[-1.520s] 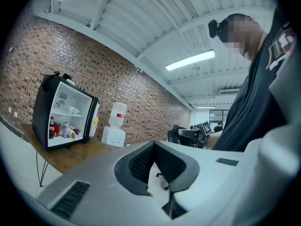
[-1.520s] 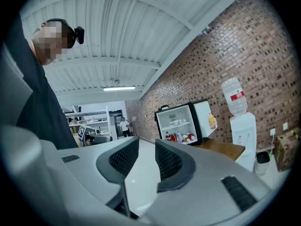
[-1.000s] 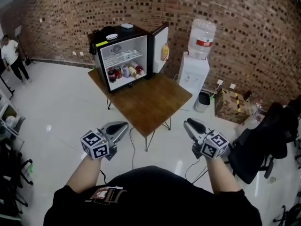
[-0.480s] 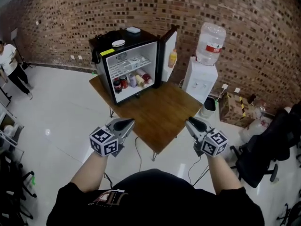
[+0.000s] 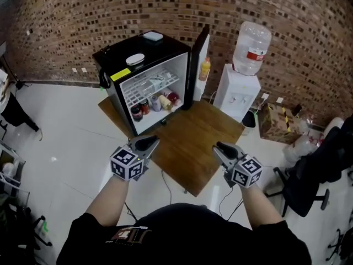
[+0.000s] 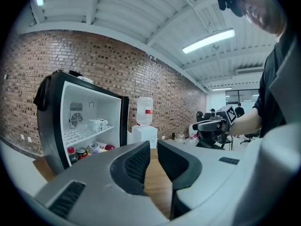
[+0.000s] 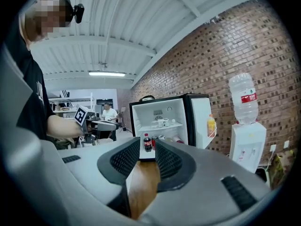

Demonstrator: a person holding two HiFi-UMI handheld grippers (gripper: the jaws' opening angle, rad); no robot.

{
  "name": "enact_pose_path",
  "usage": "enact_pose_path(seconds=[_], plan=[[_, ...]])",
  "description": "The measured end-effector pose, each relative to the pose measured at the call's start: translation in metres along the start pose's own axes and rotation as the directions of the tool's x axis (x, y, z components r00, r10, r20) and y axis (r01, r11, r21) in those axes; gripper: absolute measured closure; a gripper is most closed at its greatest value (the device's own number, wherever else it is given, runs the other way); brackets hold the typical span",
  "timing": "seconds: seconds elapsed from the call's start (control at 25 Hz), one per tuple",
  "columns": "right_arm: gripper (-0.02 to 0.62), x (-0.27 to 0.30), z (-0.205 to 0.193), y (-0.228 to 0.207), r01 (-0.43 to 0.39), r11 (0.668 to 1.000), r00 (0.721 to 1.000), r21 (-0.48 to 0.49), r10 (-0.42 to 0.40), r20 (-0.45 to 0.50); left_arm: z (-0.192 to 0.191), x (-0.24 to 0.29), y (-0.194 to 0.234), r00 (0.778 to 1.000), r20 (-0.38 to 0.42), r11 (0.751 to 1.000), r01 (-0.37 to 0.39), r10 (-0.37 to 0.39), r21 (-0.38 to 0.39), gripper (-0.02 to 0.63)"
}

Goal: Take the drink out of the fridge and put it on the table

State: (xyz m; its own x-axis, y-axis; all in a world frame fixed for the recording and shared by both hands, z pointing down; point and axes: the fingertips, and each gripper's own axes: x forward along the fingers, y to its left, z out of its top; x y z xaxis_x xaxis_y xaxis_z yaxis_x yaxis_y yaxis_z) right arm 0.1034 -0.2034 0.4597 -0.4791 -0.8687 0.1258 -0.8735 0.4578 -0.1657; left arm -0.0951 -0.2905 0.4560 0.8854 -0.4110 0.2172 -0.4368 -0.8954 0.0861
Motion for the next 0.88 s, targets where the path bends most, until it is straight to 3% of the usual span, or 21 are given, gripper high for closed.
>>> enact_pose_path(seconds=[0.16, 0.28, 0.52, 0.72, 0.8, 0.88], plan=[[0.477, 0.010, -0.002, -0.041, -0.045, 0.999, 0.999, 0.002, 0.045, -0.005, 0.009, 0.051, 0.034, 0.993, -0.053, 0.993, -0.099, 0.103, 0.070, 0.479], [0.476, 0.015, -0.004, -0.072, -0.095, 0.995, 0.995, -0.026, 0.094, -0.017, 0.023, 0.091, 0.064, 0.970, -0.099, 0.966, -0.207, 0.223, 0.157, 0.423], [0.477, 0.032, -0.004, -0.126, -0.168, 0.984, 0.986, -0.058, 0.166, -0.033, 0.050, 0.162, 0.130, 0.890, -0.194, 0.884, -0.339, 0.412, 0.321, 0.351], [0.476, 0.045, -0.022, -0.153, -0.154, 0.987, 0.986, -0.053, 0.150, -0.076, 0.049, 0.205, 0.200, 0.803, -0.313, 0.808, -0.316, 0.507, 0.497, 0.268], [0.477, 0.050, -0.032, -0.161, -0.130, 0.991, 0.988, -0.021, 0.128, -0.086, 0.041, 0.216, 0.228, 0.765, -0.360, 0.793, -0.305, 0.533, 0.527, 0.235], [0.477, 0.053, -0.042, -0.164, -0.119, 0.993, 0.988, 0.004, 0.119, -0.094, 0.035, 0.227, 0.251, 0.742, -0.396, 0.792, -0.290, 0.541, 0.538, 0.215]])
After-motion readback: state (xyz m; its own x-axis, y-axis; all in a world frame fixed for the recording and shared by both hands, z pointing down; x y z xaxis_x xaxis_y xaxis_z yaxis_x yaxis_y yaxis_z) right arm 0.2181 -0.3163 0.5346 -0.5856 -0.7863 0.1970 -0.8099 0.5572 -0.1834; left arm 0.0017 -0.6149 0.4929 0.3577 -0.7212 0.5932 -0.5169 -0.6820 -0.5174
